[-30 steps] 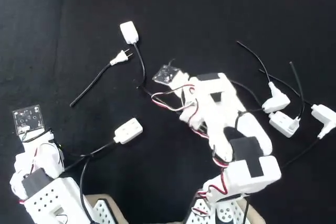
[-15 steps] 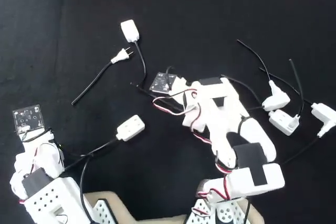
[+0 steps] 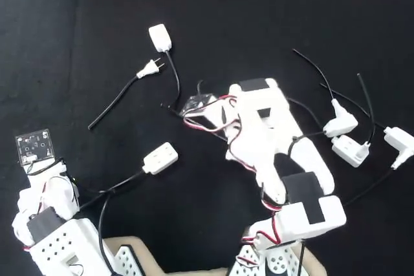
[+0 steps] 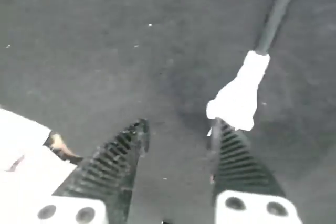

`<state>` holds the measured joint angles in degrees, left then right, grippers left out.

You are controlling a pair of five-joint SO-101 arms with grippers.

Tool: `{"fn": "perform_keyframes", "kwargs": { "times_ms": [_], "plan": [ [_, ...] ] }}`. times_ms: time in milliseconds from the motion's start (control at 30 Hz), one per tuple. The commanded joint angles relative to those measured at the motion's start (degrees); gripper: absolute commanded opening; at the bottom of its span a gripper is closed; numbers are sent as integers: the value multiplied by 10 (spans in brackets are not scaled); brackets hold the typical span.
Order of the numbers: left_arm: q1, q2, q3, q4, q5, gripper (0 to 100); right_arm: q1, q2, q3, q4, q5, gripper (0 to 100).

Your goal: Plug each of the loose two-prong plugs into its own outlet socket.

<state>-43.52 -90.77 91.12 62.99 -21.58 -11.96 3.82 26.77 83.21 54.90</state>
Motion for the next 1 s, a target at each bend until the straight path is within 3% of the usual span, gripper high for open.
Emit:
{"fn": "perform_keyframes", "kwargs": {
  "times_ms": [0,467,667,833,967],
  "plan": [
    [7,-2,-3,-5,-3,141,4,-6,-22,-41,-18,47],
    [6,-2,-3,-5,-3,141,22,0,28,-115,25,123],
    [6,-2,-3,-5,-3,141,28,0,88,-207,44,131],
    [6,-2,-3,-5,-3,141,34,0,94,-207,45,241],
    [6,-2,-3,-5,-3,141,33,0,95,-206,45,243]
  ]
}}
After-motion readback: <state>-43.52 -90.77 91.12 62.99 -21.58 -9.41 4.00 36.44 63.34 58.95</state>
